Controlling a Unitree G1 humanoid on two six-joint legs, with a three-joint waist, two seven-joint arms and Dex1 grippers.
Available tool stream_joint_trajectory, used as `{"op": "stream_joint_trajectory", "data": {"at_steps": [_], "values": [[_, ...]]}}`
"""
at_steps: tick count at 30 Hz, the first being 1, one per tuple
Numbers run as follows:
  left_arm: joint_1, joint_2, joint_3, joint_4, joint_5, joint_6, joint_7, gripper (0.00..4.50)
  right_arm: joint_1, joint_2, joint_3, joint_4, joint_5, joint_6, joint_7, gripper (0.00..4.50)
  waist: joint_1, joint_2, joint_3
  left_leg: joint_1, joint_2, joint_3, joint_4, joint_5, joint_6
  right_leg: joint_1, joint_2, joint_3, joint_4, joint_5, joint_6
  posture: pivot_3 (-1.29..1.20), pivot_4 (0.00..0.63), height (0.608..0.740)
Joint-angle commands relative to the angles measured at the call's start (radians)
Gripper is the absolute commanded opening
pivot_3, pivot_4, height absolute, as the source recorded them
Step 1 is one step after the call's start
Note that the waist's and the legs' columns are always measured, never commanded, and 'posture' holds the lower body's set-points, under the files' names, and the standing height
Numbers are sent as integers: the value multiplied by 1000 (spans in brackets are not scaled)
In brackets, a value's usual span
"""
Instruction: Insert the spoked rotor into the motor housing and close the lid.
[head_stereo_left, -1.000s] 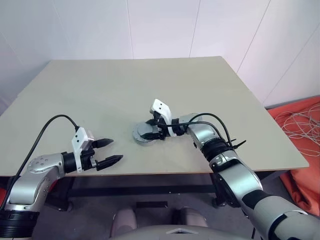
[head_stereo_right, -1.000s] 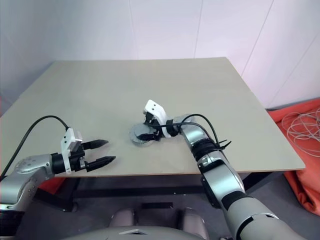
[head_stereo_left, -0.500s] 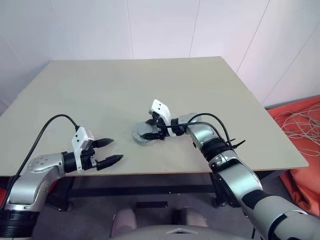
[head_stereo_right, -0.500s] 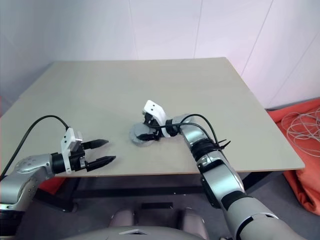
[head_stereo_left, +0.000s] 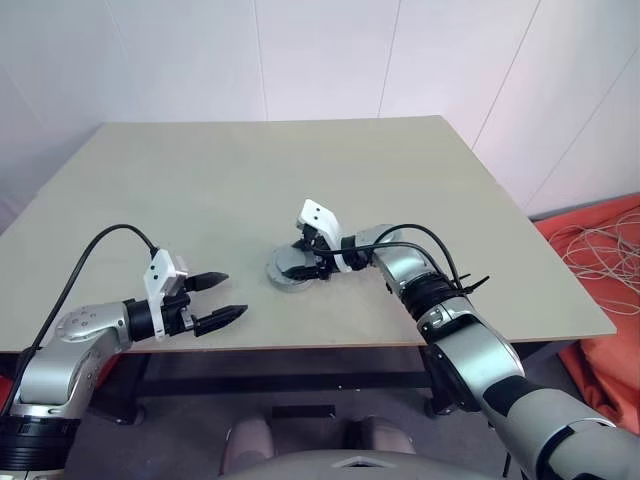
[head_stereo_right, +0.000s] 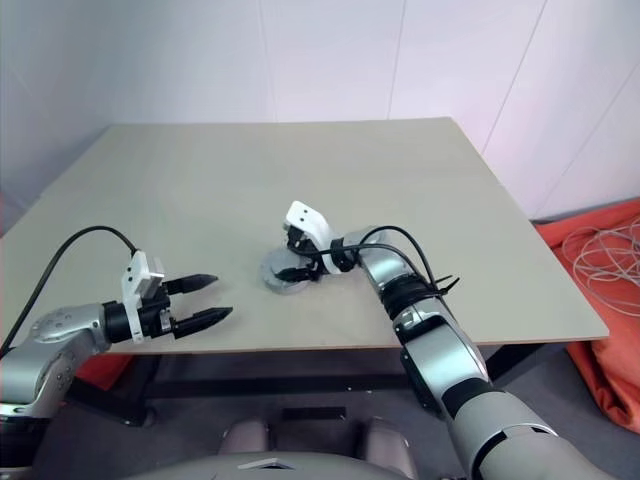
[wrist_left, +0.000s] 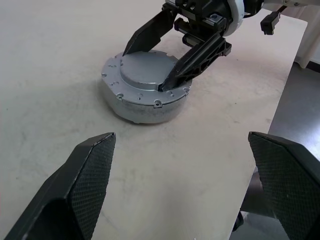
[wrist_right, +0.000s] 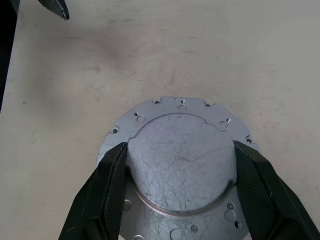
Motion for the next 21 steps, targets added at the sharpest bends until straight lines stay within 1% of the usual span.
{"op": "stream_joint_trajectory", "data": {"at_steps": [1, 9, 10, 11, 13, 17, 19, 21], "values": [[-27, 10, 22, -10, -14, 2, 6, 4500, 22, -8, 33, 26, -27, 34, 20, 3121, 0, 0, 0, 0, 0, 0, 0, 0, 0, 0, 0, 0, 0, 0, 0, 0, 0, 740], [-72, -17, 26, 13, -34, 34, 43, 4500, 21, -7, 32, 29, -31, 29, 11, 3121, 0, 0, 0, 0, 0, 0, -1, 0, 0, 0, 0, 0, 0, 0, -1, 0, 0, 740], [-77, -16, 23, 14, -36, 41, 41, 4121, 21, -7, 32, 29, -31, 29, 11, 3121, 0, 0, 0, 0, 0, 0, -1, 0, 0, 0, 0, 0, 0, 0, -1, 0, 0, 740], [-83, -17, 18, 19, -24, 35, 47, 3938, 21, -7, 32, 28, -31, 29, 11, 3121, 0, 0, 0, 0, 0, 0, -1, 0, 0, 0, 0, 0, 0, 0, -1, 0, 0, 740], [-104, -27, 6, 44, 12, 0, 67, 3311, 21, -7, 31, 26, -31, 29, 10, 3121, 0, 0, 0, 0, 0, 0, -1, 0, 0, 0, 0, 0, 0, 0, -1, 0, 0, 740], [-185, -74, -20, 129, 99, -65, 154, 1939, 20, -8, 30, 28, -30, 27, 10, 3121, 1, 0, 0, 0, 0, 0, -1, 0, 0, 0, 0, 0, 0, 0, -1, 0, 0, 740], [-217, -94, -37, 166, 134, -71, 190, 1248, 20, -8, 30, 28, -30, 27, 10, 3121, 0, 0, 0, 0, -1, 0, -1, 0, 0, 0, 0, 0, -1, -1, 0, 0, 0, 740], [-249, -127, -62, 187, 147, -40, 223, 568, 22, -9, 29, 22, -29, 29, 10, 3121, -1, 0, 0, 0, 0, 0, -1, 0, 0, 0, 0, 0, -1, -1, 0, 0, 0, 740]]}}
